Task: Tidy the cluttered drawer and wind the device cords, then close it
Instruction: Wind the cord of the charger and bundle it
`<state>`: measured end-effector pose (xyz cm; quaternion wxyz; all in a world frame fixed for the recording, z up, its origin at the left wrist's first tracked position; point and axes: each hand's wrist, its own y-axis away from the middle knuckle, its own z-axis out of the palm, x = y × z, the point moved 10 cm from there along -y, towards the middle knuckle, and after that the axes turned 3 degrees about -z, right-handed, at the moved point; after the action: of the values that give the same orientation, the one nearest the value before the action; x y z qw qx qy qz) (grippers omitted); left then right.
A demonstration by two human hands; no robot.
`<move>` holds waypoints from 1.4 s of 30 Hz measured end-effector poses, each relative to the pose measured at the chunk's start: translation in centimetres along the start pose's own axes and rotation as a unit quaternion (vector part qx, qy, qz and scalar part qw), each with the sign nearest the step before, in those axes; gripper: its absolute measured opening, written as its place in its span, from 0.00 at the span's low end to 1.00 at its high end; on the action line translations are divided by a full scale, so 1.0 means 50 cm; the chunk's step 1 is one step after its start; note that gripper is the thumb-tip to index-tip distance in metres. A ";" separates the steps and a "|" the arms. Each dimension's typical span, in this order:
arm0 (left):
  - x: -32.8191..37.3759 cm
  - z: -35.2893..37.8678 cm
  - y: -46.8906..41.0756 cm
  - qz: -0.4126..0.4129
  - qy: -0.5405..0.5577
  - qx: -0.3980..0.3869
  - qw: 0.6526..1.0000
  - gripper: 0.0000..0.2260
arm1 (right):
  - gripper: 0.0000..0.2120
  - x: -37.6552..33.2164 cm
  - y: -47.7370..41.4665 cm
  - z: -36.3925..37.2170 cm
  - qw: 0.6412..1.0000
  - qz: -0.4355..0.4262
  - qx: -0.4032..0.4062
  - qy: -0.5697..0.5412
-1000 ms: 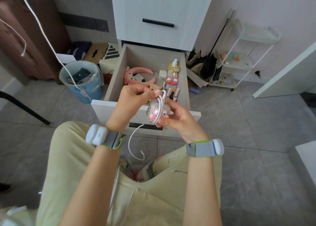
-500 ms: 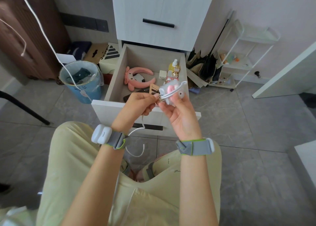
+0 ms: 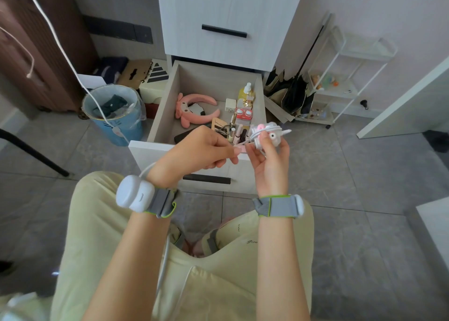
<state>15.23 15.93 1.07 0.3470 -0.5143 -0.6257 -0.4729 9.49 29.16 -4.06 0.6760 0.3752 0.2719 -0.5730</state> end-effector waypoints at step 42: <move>-0.030 -0.129 0.029 0.114 0.091 0.223 0.964 0.03 | 0.19 0.117 0.100 0.113 0.817 0.113 -0.470 0.313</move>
<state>16.66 9.40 2.06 0.5601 -0.4465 -0.6183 -0.3234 15.18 21.49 -4.54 0.7085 0.1986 0.6610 -0.1471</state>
